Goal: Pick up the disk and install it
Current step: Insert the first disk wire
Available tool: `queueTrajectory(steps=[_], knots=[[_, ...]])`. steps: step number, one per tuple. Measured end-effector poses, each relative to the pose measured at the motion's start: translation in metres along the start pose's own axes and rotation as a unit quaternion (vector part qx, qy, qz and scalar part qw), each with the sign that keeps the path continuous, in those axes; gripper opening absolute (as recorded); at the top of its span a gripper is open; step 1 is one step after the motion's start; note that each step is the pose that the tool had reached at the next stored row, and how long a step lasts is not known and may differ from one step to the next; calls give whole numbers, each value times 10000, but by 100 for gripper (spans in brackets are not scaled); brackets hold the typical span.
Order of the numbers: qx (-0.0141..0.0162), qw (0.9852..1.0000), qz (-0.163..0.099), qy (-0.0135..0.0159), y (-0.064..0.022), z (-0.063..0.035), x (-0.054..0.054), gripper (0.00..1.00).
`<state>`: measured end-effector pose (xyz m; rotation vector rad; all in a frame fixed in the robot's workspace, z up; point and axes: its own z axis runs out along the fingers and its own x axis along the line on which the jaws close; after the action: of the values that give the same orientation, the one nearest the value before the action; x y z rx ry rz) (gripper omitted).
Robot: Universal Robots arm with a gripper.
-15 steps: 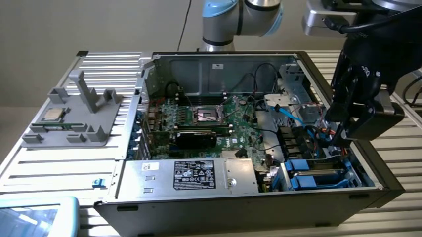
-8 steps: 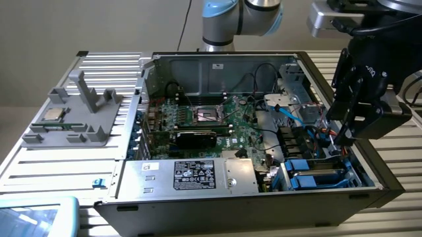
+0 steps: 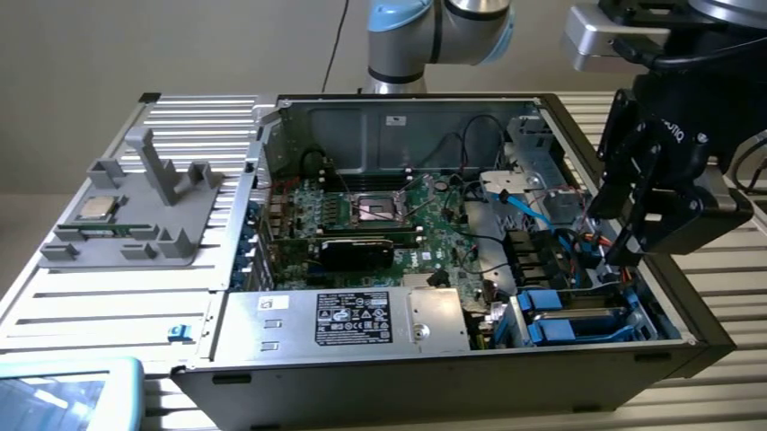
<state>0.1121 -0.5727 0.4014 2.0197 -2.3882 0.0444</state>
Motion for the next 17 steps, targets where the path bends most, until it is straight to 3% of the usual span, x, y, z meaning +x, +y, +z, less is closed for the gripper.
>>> queueTrajectory(steps=[3, 7, 8, 9, 12, 16, 17], knots=[[-64, 10000, -12, 0, -17, 4, 31, 56], [-98, 9999, -17, -32, -64, 7, 71, 55], [-107, 9999, -17, -46, -77, 9, 82, 55], [-118, 9999, -18, -61, -88, 13, 94, 47], [-176, 9998, -19, -103, -119, 35, 138, 47], [-248, 9995, -22, -183, -145, 71, 214, 47], [-275, 9994, -22, -185, -150, 80, 240, 47]])
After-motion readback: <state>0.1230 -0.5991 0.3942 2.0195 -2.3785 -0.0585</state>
